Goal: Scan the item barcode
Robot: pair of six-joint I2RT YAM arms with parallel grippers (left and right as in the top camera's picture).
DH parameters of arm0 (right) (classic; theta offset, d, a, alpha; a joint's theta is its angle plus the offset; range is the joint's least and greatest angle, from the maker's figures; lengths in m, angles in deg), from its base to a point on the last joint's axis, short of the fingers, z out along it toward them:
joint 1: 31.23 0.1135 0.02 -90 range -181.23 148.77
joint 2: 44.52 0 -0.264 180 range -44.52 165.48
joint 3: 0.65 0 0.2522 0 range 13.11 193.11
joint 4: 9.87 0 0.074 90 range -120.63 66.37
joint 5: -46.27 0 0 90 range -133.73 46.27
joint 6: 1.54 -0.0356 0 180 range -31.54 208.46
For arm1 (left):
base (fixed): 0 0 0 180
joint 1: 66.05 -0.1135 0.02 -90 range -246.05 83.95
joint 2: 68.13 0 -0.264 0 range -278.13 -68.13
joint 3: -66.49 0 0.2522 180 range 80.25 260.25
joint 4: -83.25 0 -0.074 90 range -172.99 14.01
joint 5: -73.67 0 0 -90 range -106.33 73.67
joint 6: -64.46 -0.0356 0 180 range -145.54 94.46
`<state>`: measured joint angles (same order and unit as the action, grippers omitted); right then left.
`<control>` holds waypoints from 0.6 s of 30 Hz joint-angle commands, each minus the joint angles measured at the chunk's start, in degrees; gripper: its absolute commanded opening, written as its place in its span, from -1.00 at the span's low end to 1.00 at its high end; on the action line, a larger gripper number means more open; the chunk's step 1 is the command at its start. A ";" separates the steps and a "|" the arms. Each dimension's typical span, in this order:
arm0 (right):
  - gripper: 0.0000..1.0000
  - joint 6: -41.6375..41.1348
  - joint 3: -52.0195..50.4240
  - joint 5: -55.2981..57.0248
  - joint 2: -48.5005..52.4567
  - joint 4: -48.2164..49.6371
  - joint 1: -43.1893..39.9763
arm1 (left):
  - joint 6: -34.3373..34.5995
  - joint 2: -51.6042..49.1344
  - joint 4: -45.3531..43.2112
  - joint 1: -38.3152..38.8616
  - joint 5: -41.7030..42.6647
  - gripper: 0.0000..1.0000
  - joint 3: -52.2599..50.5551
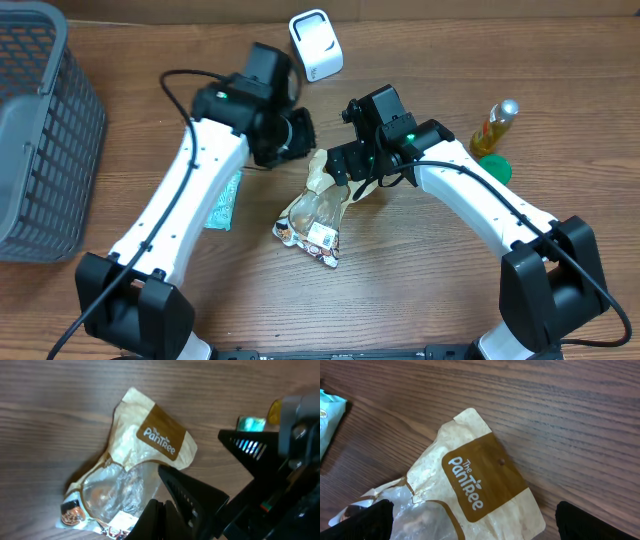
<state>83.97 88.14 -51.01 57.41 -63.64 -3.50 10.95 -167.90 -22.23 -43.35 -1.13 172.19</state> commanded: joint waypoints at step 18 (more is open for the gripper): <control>1.00 0.22 1.11 -0.28 4.07 8.31 -0.22 | 7.26 -1.22 -16.22 8.76 -4.24 -0.92 -15.85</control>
<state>84.14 88.12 -50.64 59.85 -56.04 -3.81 17.28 -168.67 -38.23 -35.64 -4.47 156.59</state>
